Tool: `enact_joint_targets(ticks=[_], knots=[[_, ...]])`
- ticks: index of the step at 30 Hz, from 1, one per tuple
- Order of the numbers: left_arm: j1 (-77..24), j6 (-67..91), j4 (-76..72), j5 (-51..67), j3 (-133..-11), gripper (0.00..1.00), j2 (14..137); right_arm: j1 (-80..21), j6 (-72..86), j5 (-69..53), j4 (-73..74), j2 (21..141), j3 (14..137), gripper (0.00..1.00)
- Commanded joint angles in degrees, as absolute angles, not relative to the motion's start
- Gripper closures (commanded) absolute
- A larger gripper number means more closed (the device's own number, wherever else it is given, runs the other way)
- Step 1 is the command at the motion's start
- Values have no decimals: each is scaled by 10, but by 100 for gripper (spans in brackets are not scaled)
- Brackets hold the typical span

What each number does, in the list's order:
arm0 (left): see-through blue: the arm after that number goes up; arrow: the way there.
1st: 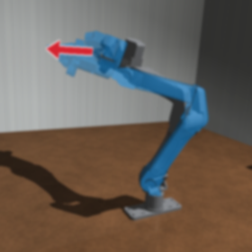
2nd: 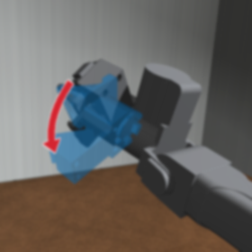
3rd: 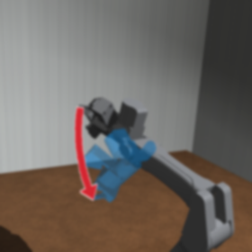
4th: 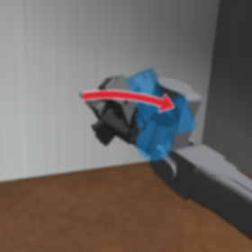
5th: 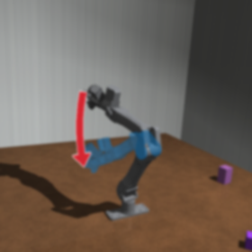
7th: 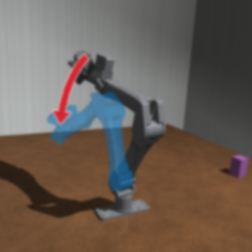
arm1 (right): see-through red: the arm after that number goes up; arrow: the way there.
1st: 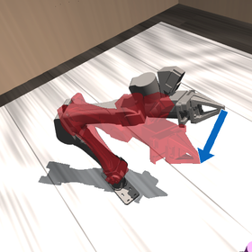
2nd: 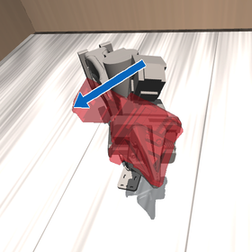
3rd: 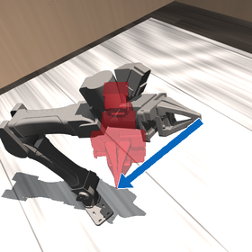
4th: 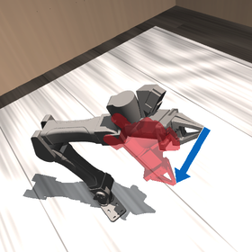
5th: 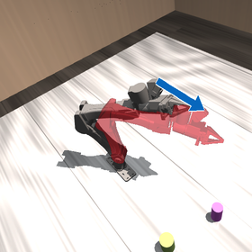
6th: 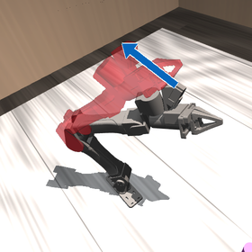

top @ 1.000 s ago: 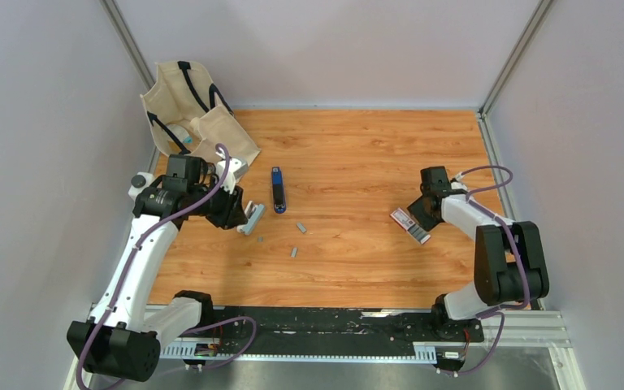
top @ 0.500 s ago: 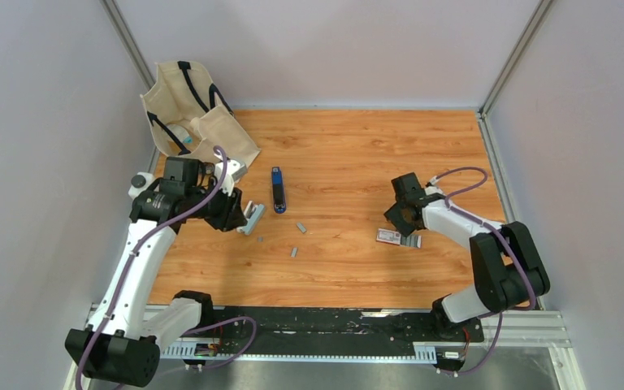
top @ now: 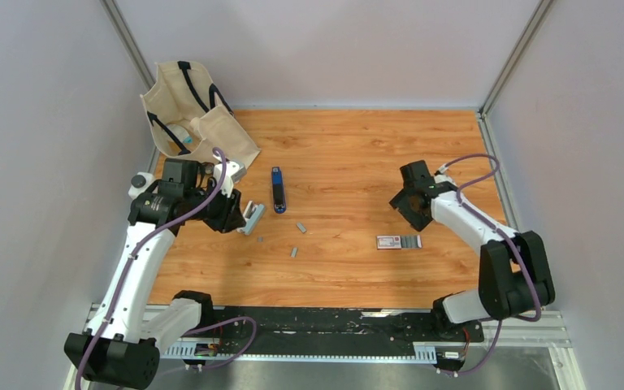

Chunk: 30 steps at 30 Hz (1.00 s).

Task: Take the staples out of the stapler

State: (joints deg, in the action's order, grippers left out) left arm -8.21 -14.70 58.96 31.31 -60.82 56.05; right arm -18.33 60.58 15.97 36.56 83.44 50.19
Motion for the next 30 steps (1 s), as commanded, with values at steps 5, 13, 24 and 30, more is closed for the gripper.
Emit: enact_joint_targets(ticks=[5, 13, 24, 30], knots=[[-80, -151, 584, 320, -625, 61, 560, -57, 501, 120, 352, 737, 433, 27], [-79, -145, 582, 329, -629, 61, 569, -24, 473, 75, 311, 731, 378, 25], [-84, -138, 577, 327, -632, 60, 571, -21, 482, 48, 281, 760, 363, 30], [-85, -142, 577, 323, -628, 60, 567, -22, 485, 37, 279, 769, 348, 33]])
